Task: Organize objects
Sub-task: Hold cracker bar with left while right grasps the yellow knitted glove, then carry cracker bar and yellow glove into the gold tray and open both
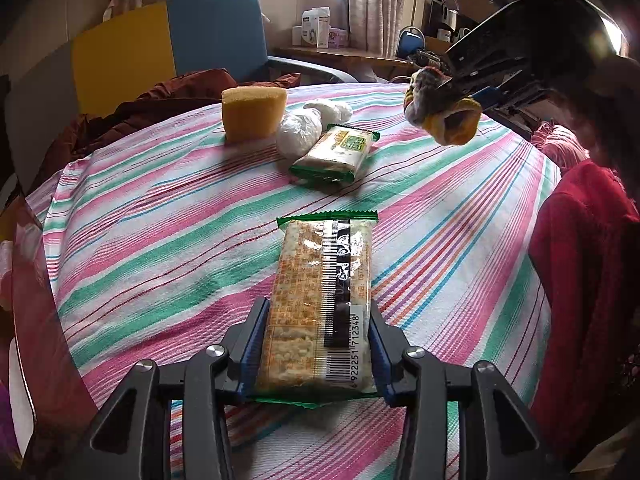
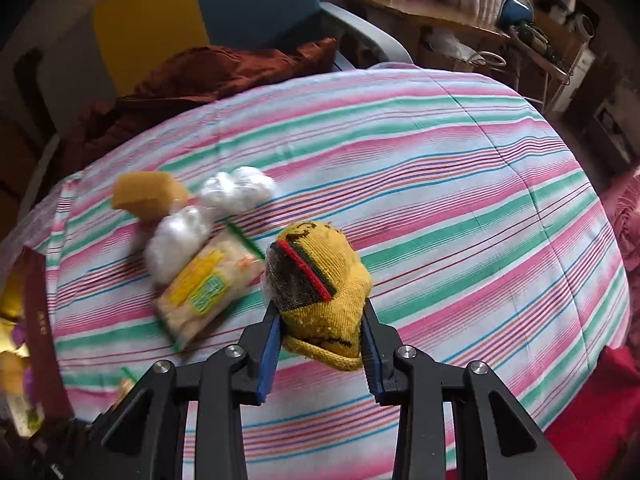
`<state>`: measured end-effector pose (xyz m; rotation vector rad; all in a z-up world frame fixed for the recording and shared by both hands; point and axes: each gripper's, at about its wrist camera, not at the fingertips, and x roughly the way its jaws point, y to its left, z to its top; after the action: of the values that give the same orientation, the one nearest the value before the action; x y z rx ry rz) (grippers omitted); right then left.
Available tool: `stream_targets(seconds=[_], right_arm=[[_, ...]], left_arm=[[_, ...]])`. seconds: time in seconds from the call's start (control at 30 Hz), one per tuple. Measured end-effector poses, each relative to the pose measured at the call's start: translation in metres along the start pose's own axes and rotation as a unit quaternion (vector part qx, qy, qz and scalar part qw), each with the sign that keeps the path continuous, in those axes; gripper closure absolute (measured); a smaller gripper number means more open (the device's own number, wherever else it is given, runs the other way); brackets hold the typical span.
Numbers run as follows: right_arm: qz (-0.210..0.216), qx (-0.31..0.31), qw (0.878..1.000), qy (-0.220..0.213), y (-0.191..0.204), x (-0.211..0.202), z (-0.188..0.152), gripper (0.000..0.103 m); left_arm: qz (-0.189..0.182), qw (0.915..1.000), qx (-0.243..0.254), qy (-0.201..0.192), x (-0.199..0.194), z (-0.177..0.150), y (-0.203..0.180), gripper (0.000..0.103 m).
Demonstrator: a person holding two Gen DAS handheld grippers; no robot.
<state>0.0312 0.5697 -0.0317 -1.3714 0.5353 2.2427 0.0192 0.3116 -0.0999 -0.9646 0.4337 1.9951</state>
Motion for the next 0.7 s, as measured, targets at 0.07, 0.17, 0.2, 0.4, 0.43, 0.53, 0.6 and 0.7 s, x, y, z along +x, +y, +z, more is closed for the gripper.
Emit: stream_targets(seconds=[0.07,0.17,0.2,0.4,0.43,0.53,0.6,0.7], right_arm=[[0.024,0.0,1.0,-0.01,0.008,-0.012,-0.008,0.067],[0.05,-0.011,0.998,-0.023,0.024,-0.025,-0.022,0.067],[0.059,-0.014,0.998,-0.028,0.029,-0.028,-0.028,0.067],[0.111,-0.02,0.992,-0.047,0.056,-0.046,-0.051,0.067],[0.12,-0.019,0.991,-0.049,0.06,-0.048,-0.054,0.067],[0.139,-0.021,0.989,-0.055,0.072,-0.054,-0.06,0.067],[0.156,-0.024,0.986,-0.057,0.084,-0.057,-0.064,0.067],[0.176,-0.037,0.982,-0.058,0.105,-0.062,-0.069,0.067]], left_arm=[[0.003,1.0,0.0,0.005,-0.002,0.001,0.0,0.058],[0.002,0.9999,-0.007,0.014,-0.008,0.001,0.001,0.059],[0.005,0.9998,-0.012,0.016,-0.012,0.001,0.003,0.059],[0.024,0.9989,-0.034,-0.022,-0.064,0.004,0.016,0.059],[0.03,0.9982,-0.04,-0.031,-0.075,0.005,0.02,0.059],[0.057,0.9954,-0.051,-0.057,-0.103,0.008,0.032,0.059],[0.077,0.9927,-0.061,-0.07,-0.12,0.009,0.041,0.059],[0.1,0.9876,-0.085,-0.086,-0.145,0.006,0.058,0.059]])
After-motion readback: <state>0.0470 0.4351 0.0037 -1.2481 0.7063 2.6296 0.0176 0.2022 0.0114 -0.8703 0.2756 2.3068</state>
